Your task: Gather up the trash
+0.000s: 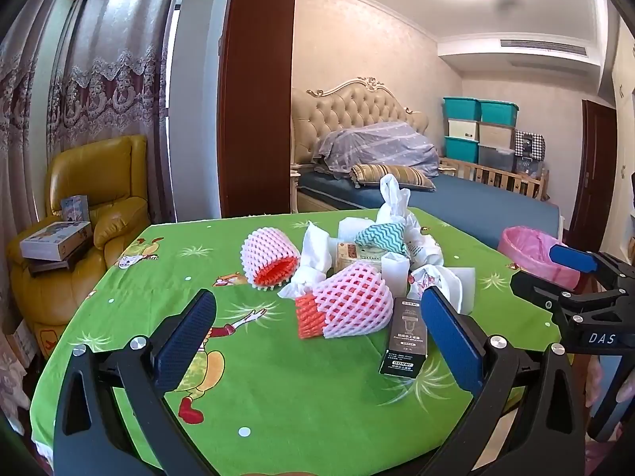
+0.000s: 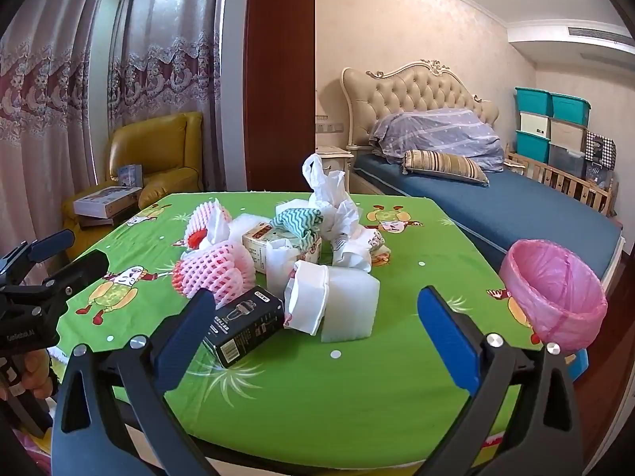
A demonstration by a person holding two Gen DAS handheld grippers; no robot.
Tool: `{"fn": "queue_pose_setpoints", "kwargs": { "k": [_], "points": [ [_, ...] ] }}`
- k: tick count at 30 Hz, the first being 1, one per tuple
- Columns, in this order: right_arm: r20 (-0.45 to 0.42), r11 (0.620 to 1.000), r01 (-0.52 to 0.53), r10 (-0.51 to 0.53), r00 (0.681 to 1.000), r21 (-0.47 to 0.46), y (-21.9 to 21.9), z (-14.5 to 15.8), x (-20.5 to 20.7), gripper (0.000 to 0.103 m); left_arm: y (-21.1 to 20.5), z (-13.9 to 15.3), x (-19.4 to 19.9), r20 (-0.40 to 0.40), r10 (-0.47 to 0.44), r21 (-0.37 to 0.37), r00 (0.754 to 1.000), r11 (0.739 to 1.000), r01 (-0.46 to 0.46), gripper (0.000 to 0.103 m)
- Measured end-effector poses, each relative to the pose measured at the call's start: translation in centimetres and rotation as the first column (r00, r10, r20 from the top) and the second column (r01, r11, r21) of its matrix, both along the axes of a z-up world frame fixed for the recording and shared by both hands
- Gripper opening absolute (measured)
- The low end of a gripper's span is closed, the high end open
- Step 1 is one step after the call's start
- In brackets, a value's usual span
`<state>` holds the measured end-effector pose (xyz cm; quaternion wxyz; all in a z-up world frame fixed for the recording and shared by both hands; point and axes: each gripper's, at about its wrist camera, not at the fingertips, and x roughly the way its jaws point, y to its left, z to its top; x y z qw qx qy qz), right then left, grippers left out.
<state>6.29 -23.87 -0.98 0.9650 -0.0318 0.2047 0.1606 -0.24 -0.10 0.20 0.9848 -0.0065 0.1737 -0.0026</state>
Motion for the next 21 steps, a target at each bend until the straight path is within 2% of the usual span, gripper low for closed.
{"fn": "queue_pose_setpoints", "kwargs": {
  "k": [21],
  "points": [
    [-0.003, 1.0, 0.0, 0.0, 1.0, 0.001, 0.09, -0.11, 0.02, 0.099, 0.36, -0.18, 0.2, -0.001, 0.01, -0.017, 1.0, 1.0, -0.01, 0.097]
  ]
}}
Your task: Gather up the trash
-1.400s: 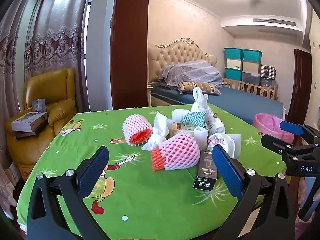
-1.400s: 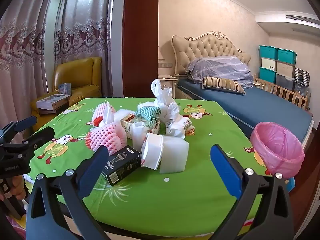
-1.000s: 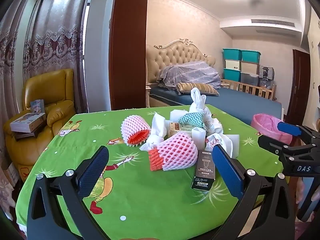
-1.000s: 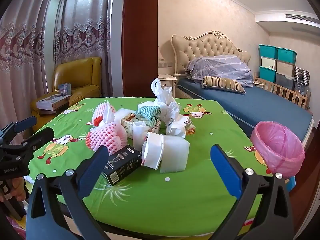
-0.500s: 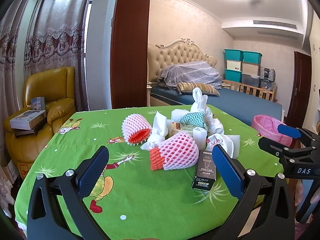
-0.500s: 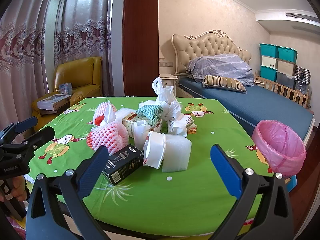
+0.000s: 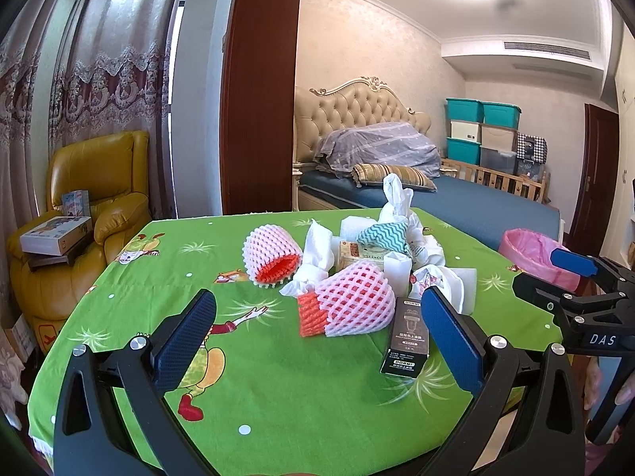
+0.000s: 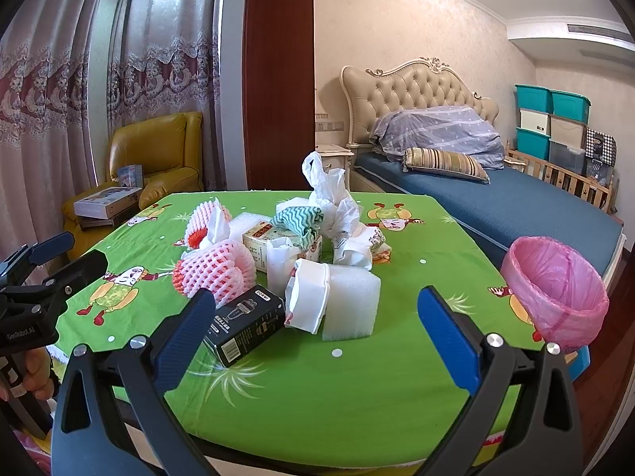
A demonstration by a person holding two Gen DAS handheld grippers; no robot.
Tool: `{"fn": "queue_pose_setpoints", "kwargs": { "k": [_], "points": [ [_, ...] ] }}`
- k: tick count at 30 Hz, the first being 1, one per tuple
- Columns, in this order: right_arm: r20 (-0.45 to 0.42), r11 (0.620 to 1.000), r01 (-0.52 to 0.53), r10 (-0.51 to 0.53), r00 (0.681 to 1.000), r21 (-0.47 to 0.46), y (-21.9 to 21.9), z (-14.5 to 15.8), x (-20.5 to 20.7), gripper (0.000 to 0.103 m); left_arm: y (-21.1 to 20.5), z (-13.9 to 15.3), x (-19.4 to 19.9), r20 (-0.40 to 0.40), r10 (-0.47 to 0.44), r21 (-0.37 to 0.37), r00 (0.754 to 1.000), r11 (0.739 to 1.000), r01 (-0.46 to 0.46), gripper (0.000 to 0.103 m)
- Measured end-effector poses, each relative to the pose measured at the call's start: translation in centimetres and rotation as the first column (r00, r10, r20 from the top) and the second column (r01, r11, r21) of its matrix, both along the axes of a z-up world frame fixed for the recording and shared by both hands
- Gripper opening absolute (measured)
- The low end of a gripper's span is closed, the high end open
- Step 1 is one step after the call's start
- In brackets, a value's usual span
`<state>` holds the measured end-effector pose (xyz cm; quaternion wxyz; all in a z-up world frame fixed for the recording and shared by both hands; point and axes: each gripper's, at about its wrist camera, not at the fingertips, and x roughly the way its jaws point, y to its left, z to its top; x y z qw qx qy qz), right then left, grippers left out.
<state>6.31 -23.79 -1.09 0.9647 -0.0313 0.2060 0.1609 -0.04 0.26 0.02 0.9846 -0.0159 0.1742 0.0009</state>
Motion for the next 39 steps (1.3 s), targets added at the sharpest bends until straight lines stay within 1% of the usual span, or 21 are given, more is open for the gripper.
{"fn": "queue_pose_setpoints", "kwargs": {
  "k": [28, 32, 39],
  "points": [
    [-0.013, 1.0, 0.0, 0.001, 1.0, 0.007, 0.0, -0.3, 0.1, 0.099, 0.2, -0.5, -0.1, -0.004, 0.004, -0.006, 1.0, 1.0, -0.004, 0.097],
    [-0.02, 1.0, 0.002, -0.002, 1.0, 0.013, 0.1, -1.0, -0.3, 0.099, 0.2, -0.4, -0.1, -0.005, 0.005, -0.007, 1.0, 1.0, -0.005, 0.097],
    [-0.028, 1.0, 0.002, -0.001, 1.0, 0.018, 0.2, -1.1, -0.3, 0.099, 0.3, -0.4, -0.1, -0.005, 0.004, -0.006, 1.0, 1.0, -0.004, 0.097]
  ]
}}
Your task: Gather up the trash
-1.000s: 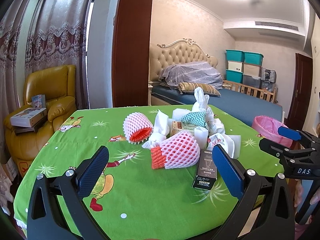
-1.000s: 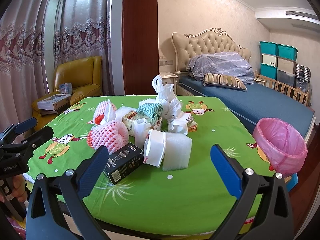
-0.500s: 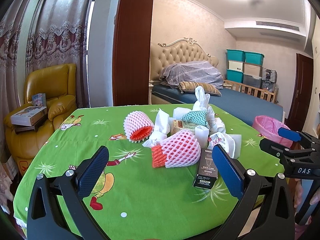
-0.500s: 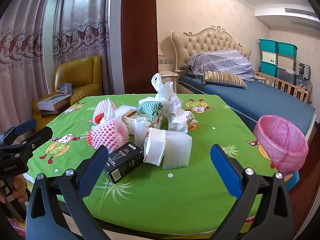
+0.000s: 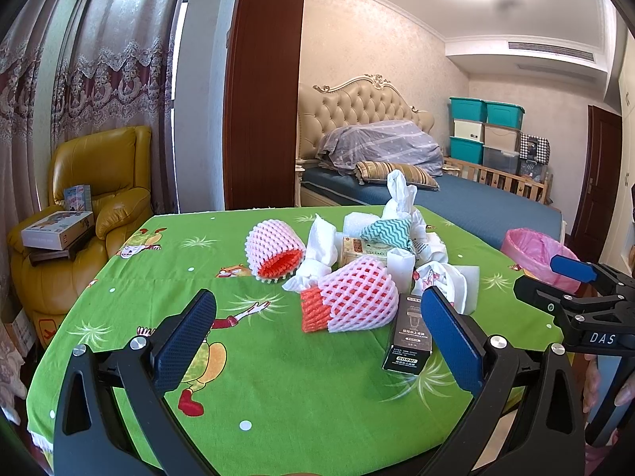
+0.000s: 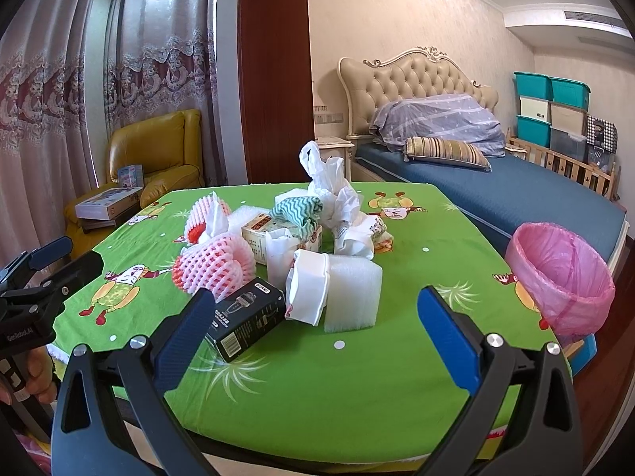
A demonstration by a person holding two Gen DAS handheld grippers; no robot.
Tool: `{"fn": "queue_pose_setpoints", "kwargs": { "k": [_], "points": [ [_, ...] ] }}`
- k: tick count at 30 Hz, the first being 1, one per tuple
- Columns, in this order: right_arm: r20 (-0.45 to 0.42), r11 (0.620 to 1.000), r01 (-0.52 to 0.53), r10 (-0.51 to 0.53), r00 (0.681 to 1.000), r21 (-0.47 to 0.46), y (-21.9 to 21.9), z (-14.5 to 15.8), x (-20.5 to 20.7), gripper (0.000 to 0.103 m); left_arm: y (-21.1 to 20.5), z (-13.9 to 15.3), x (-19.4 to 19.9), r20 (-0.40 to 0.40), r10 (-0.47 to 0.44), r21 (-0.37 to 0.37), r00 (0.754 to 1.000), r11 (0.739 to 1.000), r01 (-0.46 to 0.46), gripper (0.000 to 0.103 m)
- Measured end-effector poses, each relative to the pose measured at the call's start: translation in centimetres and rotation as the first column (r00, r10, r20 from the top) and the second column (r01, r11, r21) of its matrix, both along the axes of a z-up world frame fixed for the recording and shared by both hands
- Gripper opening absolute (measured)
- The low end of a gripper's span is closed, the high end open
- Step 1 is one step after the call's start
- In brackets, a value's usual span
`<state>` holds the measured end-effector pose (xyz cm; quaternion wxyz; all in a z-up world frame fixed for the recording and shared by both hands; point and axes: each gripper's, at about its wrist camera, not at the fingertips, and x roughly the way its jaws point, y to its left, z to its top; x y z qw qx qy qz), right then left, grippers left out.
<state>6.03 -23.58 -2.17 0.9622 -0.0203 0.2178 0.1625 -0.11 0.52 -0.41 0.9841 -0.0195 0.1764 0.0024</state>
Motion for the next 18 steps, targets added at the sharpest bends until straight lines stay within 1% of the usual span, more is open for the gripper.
{"fn": "queue_pose_setpoints", "kwargs": {
  "k": [9, 18],
  "points": [
    [-0.019, 1.0, 0.005, -0.005, 1.0, 0.014, 0.08, -0.03, -0.42, 0.099, 0.0, 0.02, 0.01, -0.001, 0.0, 0.0, 1.0, 1.0, 0.0, 0.097],
    [-0.037, 1.0, 0.008, -0.007, 0.999, 0.023, -0.44, 0.13, 0.33, 0.099, 0.04, -0.08, -0.08, 0.0, -0.001, 0.001, 1.0, 1.0, 0.001, 0.097]
  ]
}}
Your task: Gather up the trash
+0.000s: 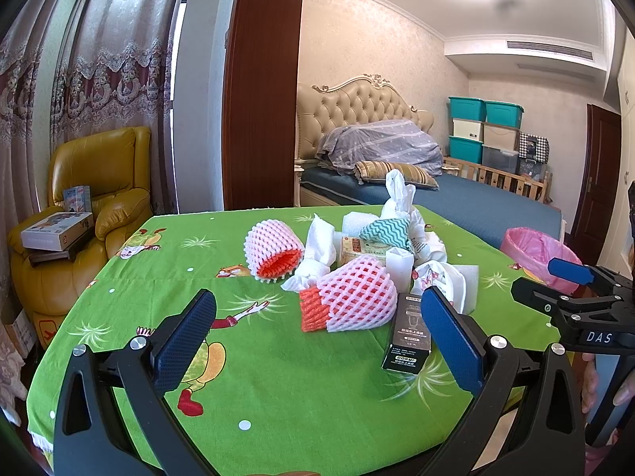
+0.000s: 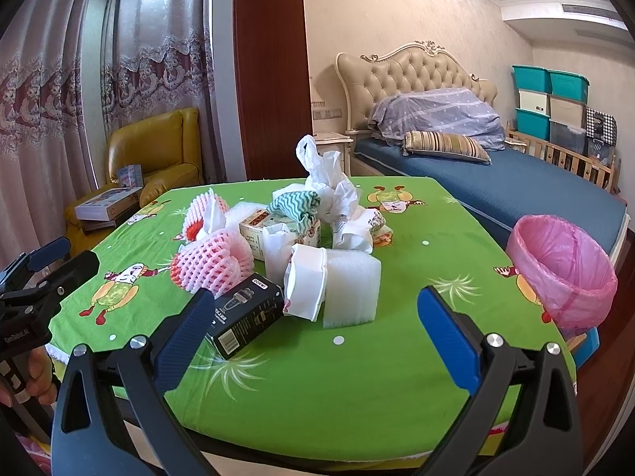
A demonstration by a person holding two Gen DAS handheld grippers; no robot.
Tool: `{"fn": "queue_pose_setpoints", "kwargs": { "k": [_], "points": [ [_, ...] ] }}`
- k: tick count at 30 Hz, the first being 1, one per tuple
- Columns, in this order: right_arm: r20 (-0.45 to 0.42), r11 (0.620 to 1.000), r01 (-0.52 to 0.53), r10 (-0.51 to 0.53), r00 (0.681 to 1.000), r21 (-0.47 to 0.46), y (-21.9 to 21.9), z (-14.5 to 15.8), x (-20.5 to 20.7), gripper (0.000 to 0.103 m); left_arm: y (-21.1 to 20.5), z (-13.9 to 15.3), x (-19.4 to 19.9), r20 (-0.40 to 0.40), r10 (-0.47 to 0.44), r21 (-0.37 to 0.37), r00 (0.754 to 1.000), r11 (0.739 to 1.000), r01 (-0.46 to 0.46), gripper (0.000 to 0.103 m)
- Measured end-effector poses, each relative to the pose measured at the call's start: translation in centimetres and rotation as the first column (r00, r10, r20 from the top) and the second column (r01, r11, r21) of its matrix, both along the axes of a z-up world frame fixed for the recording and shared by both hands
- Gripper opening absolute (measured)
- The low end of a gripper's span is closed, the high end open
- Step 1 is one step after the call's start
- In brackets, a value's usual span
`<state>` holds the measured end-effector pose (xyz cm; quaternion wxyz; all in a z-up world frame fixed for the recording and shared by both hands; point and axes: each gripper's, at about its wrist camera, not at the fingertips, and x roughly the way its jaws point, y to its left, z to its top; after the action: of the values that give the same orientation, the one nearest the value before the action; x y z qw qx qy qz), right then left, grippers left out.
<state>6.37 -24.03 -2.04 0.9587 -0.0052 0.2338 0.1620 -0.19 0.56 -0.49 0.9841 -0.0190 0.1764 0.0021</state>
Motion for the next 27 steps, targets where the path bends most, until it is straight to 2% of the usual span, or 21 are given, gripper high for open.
{"fn": "queue_pose_setpoints", "kwargs": {
  "k": [18, 21, 27],
  "points": [
    [-0.047, 1.0, 0.003, -0.003, 0.999, -0.013, -0.6, -1.2, 1.5, 0.099, -0.2, -0.1, 0.1, -0.016, -0.003, -0.003, 1.0, 1.0, 0.003, 0.097],
    [-0.063, 1.0, 0.003, -0.005, 0.998, -0.022, -0.7, -2.0, 2.1, 0.099, 0.3, -0.4, 0.3, -0.034, -0.003, -0.027, 0.999, 1.0, 0.002, 0.097],
    [-0.101, 0.997, 0.016, -0.024, 0.995, -0.077, -0.7, -3.5, 4.5, 0.099, 2.0, -1.9, 2.1, -0.133, -0.017, -0.123, 0.991, 0.992, 0.0, 0.097]
  ]
}}
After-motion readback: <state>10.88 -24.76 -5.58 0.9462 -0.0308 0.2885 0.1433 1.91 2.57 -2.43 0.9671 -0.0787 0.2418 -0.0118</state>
